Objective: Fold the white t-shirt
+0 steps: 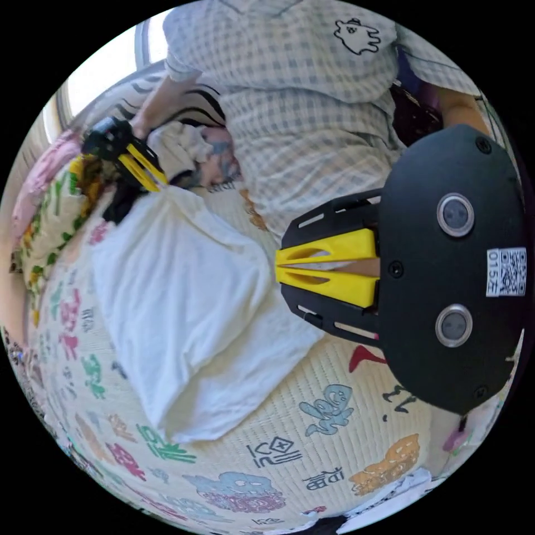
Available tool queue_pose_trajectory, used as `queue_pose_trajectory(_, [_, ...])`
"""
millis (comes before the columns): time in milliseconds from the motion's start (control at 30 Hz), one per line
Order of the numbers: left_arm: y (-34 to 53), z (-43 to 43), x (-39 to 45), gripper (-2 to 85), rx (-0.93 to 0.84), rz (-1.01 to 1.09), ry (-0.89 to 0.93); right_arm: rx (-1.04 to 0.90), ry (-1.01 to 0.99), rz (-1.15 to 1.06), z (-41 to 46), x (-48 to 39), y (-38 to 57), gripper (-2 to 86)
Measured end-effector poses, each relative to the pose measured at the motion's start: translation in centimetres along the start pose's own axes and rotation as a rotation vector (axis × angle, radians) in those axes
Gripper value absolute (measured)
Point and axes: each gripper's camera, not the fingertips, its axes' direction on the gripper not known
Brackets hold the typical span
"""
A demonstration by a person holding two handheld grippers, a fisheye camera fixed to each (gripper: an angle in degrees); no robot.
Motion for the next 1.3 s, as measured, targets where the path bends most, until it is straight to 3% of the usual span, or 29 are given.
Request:
queue_pose_trajectory(100, [-1.2, -0.2, 0.4, -0.7, 0.085, 0.001, 0.016, 0.034, -0.069, 0.019, 0.9, 1.3, -1.8, 5.1])
queue_pose_trajectory(167, [-2.2, 1.5, 0.2, -0.6, -0.006, 0.007, -0.001, -0.083, -0.153, -0.007, 3.5, 1.6, -3.1, 3.1])
queue_pose_trajectory(233, [-2.9, 4.8, -0.9, -0.3, -0.218, -0.046, -0.045, -0.202, -0.164, -0.038, 5.5, 1.4, -3.5, 2.2])
queue_pose_trajectory(300, [-2.7, 5.6, -1.7, 0.0, -0.281, -0.084, 0.005, -0.138, -0.164, -0.033, 4.8, 1.8, -3.5, 1.9])
queue_pose_trajectory(367, [-2.3, 4.2, -2.1, 0.6, -0.249, -0.098, 0.026, 0.036, -0.177, 0.092, 2.1, 4.4, -2.9, 3.2])
queue_pose_trajectory(467, [-1.1, -0.9, -4.3, 5.3, -0.025, -0.198, -0.04, 0.311, -0.063, 0.364, -2.0, 9.7, -0.7, 8.0])
queue_pose_trajectory(533, [0.4, -5.9, -7.6, 10.2, 0.212, -0.372, -0.165, 0.443, -0.05, 0.487, -3.5, 13.1, 0.4, 11.8])
queue_pose_trajectory(633, [1.7, -9.6, -11.9, 12.6, 0.412, -0.523, -0.159, 0.475, -0.05, 0.646, -3.7, 17.9, 0.3, 15.6])
queue_pose_trajectory(767, [1.1, -9.3, -16.1, 13.2, 0.419, -0.621, -0.091, 0.382, -0.144, 0.721, -1.5, 21.9, -2.2, 13.4])
queue_pose_trajectory(833, [0.1, -7.5, -17.8, 12.4, 0.317, -0.638, -0.09, 0.339, -0.09, 0.727, -1.5, 22.2, -3.0, 11.5])
queue_pose_trajectory(967, [0.1, -7.2, -18.4, 5.0, 0.242, -0.584, -0.154, 0.354, -0.197, 0.612, -1.4, 22.5, -4.7, 4.0])
queue_pose_trajectory(1133, [3.5, -11.1, -19.5, 0.7, 0.358, -0.497, -0.011, 0.358, -0.17, 0.615, -2.2, 23.6, -7.4, 1.8])
queue_pose_trajectory(1300, [5.9, -15.6, -20.8, 0.7, 0.457, -0.499, -0.071, 0.473, -0.154, 0.615, -5.7, 25.9, -10.7, 1.9])
